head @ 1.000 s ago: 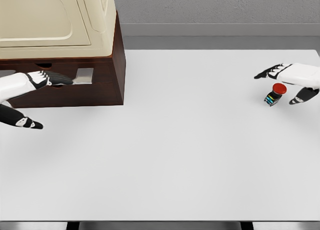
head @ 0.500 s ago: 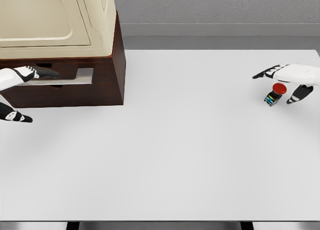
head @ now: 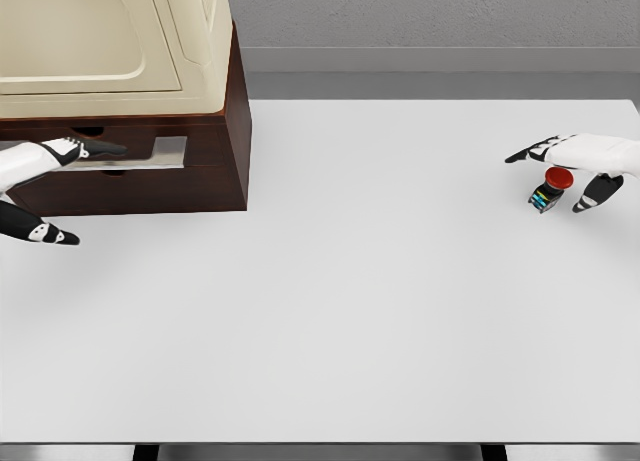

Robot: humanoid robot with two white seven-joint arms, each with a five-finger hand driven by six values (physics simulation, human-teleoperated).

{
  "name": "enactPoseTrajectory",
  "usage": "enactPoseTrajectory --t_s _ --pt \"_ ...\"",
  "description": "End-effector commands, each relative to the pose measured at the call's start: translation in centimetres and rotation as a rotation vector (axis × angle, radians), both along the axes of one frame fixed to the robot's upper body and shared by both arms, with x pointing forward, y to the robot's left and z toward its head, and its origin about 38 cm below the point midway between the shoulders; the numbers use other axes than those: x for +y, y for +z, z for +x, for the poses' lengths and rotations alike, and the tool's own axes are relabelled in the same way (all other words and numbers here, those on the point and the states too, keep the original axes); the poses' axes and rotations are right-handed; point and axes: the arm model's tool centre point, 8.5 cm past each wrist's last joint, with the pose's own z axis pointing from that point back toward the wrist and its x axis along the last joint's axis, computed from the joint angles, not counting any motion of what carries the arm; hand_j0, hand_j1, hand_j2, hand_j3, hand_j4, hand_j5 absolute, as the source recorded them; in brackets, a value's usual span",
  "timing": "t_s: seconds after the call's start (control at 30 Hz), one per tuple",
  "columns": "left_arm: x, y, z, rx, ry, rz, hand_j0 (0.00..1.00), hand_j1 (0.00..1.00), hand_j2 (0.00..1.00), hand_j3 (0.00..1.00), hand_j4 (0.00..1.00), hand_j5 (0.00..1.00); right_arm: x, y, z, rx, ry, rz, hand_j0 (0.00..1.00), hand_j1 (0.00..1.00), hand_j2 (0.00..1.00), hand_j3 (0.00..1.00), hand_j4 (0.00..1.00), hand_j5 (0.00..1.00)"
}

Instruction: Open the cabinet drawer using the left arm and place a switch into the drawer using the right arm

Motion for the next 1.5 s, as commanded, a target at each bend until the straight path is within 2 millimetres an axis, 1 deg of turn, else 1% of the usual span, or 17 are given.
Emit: enactPoseTrajectory --t_s 0.0,0.27,0.43,0.53,0.57,0.6,0.63,0.67,0.7,0.77,0.9,1.03,1.07,1.1,1.13,1.27,1.47 --pt "0.7 -0.2 0.2 0.008 0.025 -0.001 1.00 1.00 1.00 1.00 1.00 1.00 0.0 0.0 0.0 0.000 -0.003 0.005 1.00 1.00 1.00 1.00 1.00 1.00" --pt "0.4 -0.9 0.4 0.018 0.023 -0.015 1.00 1.00 1.00 1.00 1.00 1.00 0.8 -0.7 0.1 0.015 0.014 0.005 1.00 1.00 1.00 1.00 1.00 1.00" --pt "0.6 -1.1 0.6 0.019 0.032 -0.019 1.00 1.00 1.00 1.00 1.00 1.00 -0.2 -1.0 0.1 0.024 -0.016 -0.011 0.98 0.98 0.98 0.98 0.98 0.98" --pt "1.0 -1.4 0.6 0.025 0.045 -0.014 1.00 1.00 1.00 1.00 1.00 1.00 -0.5 -0.8 0.2 0.020 -0.023 -0.013 0.86 0.86 0.86 0.86 0.86 0.86" --pt "1.1 -1.4 0.6 0.026 0.046 -0.012 1.00 1.00 1.00 1.00 1.00 1.00 -0.5 -0.8 0.2 0.020 -0.023 -0.013 0.84 0.84 0.84 0.84 0.84 0.84" --pt "1.1 -1.3 0.6 0.025 0.046 -0.013 1.00 1.00 1.00 1.00 1.00 1.00 -0.5 -0.8 0.2 0.020 -0.022 -0.015 0.76 0.76 0.76 0.76 0.76 0.76" --pt "1.1 -1.4 0.6 0.026 0.046 -0.012 1.00 1.00 1.00 1.00 1.00 1.00 -0.5 -0.8 0.2 0.020 -0.022 -0.015 0.76 0.76 0.76 0.76 0.76 0.76" --pt "1.1 -1.4 0.6 0.027 0.046 -0.014 1.00 1.00 1.00 1.00 1.00 1.00 -0.5 -0.8 0.2 0.020 -0.022 -0.015 0.69 0.69 0.69 0.69 0.69 0.69" --pt "1.0 -1.5 0.6 0.028 0.045 -0.015 1.00 1.00 1.00 1.00 1.00 1.00 -0.4 -0.9 0.2 0.020 -0.019 -0.014 0.67 0.67 0.67 0.67 0.67 0.67" --pt "1.0 -1.5 0.6 0.027 0.044 -0.018 1.00 1.00 1.00 1.00 1.00 1.00 -0.5 -0.9 0.2 0.022 -0.021 -0.017 0.55 0.55 0.55 0.55 0.55 0.55" --pt "0.7 -1.6 0.7 0.026 0.040 -0.024 1.00 1.00 1.00 1.00 1.00 1.00 -0.6 -0.9 0.1 0.022 -0.021 -0.025 0.43 0.43 0.43 0.43 0.43 0.43" --pt "0.8 -1.6 0.7 0.029 0.041 -0.026 1.00 1.00 1.00 1.00 1.00 1.00 -0.4 -0.9 0.2 0.020 -0.017 -0.025 0.43 0.43 0.43 0.43 0.43 0.43" --pt "0.7 -1.6 0.6 0.032 0.040 -0.028 0.95 0.95 0.95 0.95 0.95 0.95 -0.2 -0.8 0.2 0.018 -0.013 -0.023 0.43 0.43 0.43 0.43 0.43 0.43" --pt "0.7 -1.7 0.6 0.041 0.034 -0.023 0.87 0.87 0.87 0.87 0.87 0.87 0.0 -0.8 0.2 0.016 -0.005 -0.022 0.43 0.43 0.43 0.43 0.43 0.43" --pt "0.7 -1.8 0.5 0.053 0.025 -0.014 0.85 0.85 0.85 0.85 0.85 0.85 0.0 -0.8 0.2 0.017 -0.004 -0.026 0.43 0.43 0.43 0.43 0.43 0.43" --pt "0.7 -1.9 0.4 0.058 0.023 -0.012 0.84 0.84 0.84 0.84 0.84 0.84 0.7 0.0 0.5 -0.003 0.017 -0.020 0.43 0.43 0.43 0.43 0.43 0.43" --pt "0.8 -1.6 0.2 0.070 0.022 -0.024 0.83 0.83 0.83 0.83 0.83 0.83 2.9 3.0 1.5 -0.074 0.072 0.007 0.43 0.43 0.43 0.43 0.43 0.43"
